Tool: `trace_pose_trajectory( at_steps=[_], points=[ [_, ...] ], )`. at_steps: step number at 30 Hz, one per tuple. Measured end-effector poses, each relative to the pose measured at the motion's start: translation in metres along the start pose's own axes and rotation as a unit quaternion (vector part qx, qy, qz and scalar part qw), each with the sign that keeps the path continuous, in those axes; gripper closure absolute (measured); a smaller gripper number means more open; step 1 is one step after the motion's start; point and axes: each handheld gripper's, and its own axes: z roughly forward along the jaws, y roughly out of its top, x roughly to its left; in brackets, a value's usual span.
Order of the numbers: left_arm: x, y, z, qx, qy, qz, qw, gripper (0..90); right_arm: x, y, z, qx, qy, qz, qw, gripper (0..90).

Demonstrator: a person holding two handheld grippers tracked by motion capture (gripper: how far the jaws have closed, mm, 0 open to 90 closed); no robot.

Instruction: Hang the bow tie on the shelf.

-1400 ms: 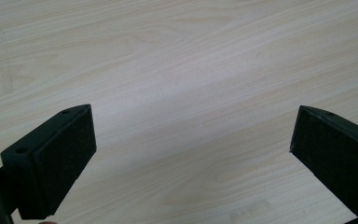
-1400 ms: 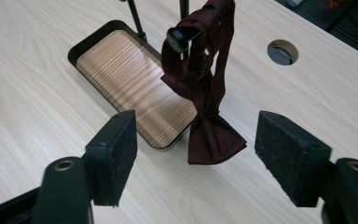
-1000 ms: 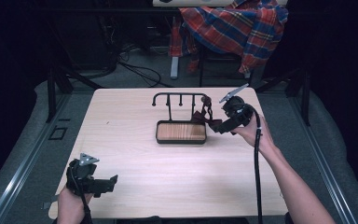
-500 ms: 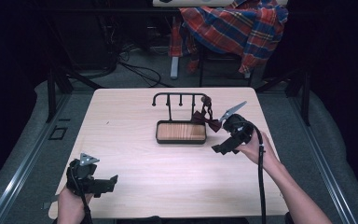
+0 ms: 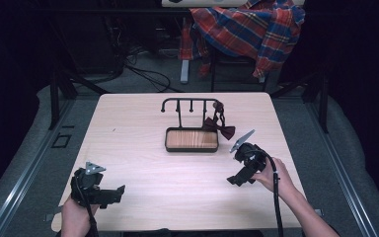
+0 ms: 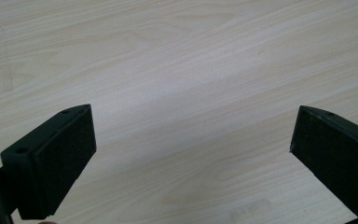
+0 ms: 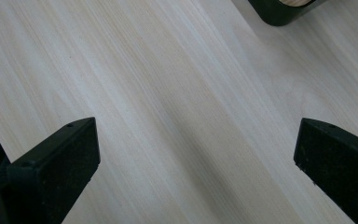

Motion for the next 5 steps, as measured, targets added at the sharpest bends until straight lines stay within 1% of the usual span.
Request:
trace_pose_trajectory(
  at_steps=[3,4,5],
  points=[
    [-0.0003,0.0002,0.0000,0.000,-0.001,0.002,1.0000,0.2,-0.0024,-0.0010,-0.0002,-0.003,0.000,0.004,1.0000,0.2],
    [-0.0005,0.0002,0.0003,-0.001,-0.001,0.000,1.0000,0.2,-0.0038,-0.0012,-0.0007,-0.002,-0.007,0.004,1.0000,0.3],
    [-0.0005,0.0003,0.0004,-0.001,-0.001,-0.001,1.0000,0.2,-0.0059,-0.0021,0.0000,-0.004,-0.008,0.011,0.9999,0.6]
  ],
)
